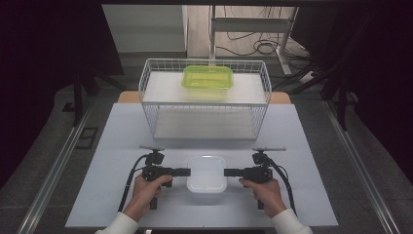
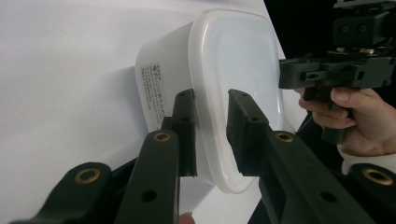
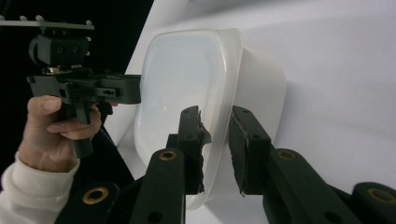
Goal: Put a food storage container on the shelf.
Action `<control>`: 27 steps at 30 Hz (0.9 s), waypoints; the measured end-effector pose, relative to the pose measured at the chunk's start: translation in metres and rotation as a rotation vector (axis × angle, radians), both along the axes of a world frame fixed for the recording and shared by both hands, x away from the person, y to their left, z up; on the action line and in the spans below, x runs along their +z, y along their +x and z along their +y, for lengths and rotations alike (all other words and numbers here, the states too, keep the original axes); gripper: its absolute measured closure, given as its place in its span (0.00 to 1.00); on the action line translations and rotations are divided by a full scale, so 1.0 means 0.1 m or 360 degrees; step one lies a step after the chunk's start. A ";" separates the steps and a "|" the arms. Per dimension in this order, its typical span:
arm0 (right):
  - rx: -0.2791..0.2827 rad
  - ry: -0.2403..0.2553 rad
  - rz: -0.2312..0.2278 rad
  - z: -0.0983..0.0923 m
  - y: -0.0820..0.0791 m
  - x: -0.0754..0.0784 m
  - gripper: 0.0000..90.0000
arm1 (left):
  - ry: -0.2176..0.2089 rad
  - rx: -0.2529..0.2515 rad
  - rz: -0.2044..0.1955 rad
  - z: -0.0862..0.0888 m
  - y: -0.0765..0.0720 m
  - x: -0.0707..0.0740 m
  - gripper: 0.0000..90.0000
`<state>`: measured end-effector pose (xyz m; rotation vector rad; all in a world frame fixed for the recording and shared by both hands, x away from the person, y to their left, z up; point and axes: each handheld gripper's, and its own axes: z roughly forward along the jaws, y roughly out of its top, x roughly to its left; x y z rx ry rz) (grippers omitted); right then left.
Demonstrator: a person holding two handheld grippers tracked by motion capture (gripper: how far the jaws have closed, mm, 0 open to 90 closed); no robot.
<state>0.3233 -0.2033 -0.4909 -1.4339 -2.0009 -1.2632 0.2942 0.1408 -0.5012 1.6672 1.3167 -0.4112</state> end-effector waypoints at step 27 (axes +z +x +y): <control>0.0067 -0.0042 -0.0267 0.00 -0.03 0.22 0.87 | 0.0021 0.0009 -0.0156 0.00 -0.06 0.19 0.88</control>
